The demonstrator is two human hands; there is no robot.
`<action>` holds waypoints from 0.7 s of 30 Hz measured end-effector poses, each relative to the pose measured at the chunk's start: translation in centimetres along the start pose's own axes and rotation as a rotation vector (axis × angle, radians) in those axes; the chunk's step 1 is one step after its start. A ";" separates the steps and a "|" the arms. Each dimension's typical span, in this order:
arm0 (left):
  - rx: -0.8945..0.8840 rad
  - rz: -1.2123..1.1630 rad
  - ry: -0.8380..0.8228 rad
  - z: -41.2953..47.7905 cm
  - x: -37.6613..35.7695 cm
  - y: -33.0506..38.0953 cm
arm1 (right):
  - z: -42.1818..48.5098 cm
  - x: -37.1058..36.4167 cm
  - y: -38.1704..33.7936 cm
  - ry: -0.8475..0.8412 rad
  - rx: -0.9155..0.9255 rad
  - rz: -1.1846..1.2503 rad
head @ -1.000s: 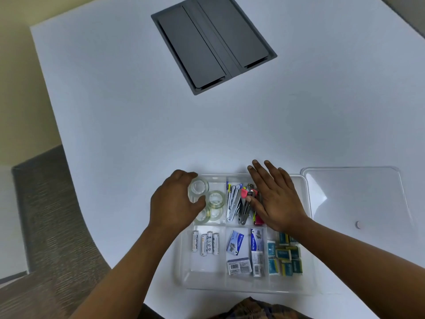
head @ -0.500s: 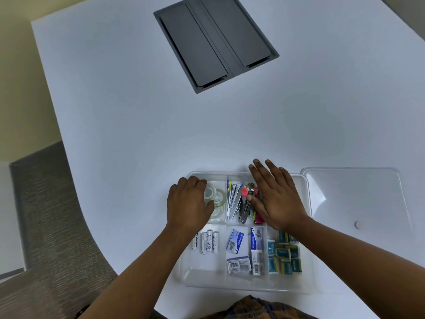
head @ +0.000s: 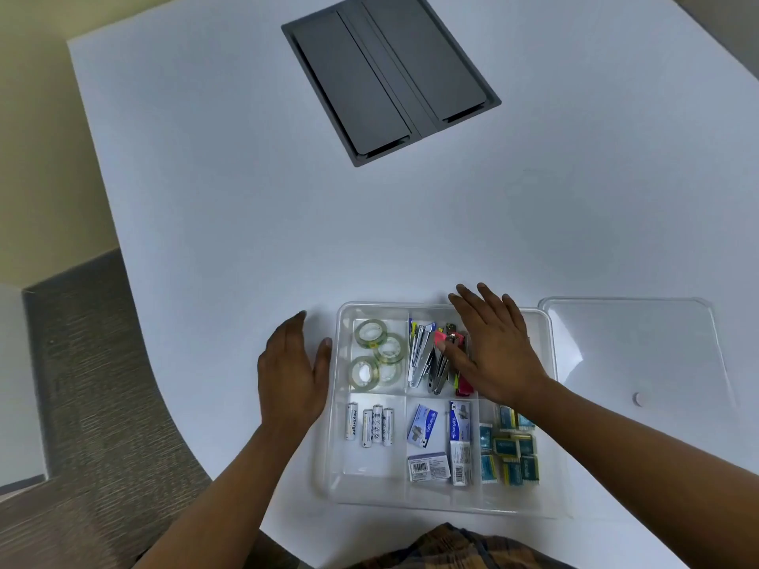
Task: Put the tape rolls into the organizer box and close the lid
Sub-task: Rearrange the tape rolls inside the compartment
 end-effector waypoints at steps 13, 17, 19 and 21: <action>-0.014 0.319 -0.459 -3.5 -7.1 -5.5 | 0.3 0.1 -9.4 -0.016 0.140 -0.076; 0.014 0.304 -0.525 -3.4 -7.6 -5.9 | 1.5 -1.7 -9.6 -0.090 0.071 -0.251; 0.020 0.304 -0.535 -3.5 -7.7 -6.0 | 2.0 -2.1 -9.9 -0.116 0.043 -0.320; 0.020 0.291 -0.564 -3.4 -7.9 -5.9 | 2.3 -2.4 -10.2 -0.130 0.035 -0.351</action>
Point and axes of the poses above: each hand's wrist, its own z-axis towards the middle knuckle, its own x-axis out of the back of the hand, y = z × x, the point moved 10 cm from there along z, towards the middle knuckle, and after that the axes turned 6 degrees about -y, right-handed, at the moved point
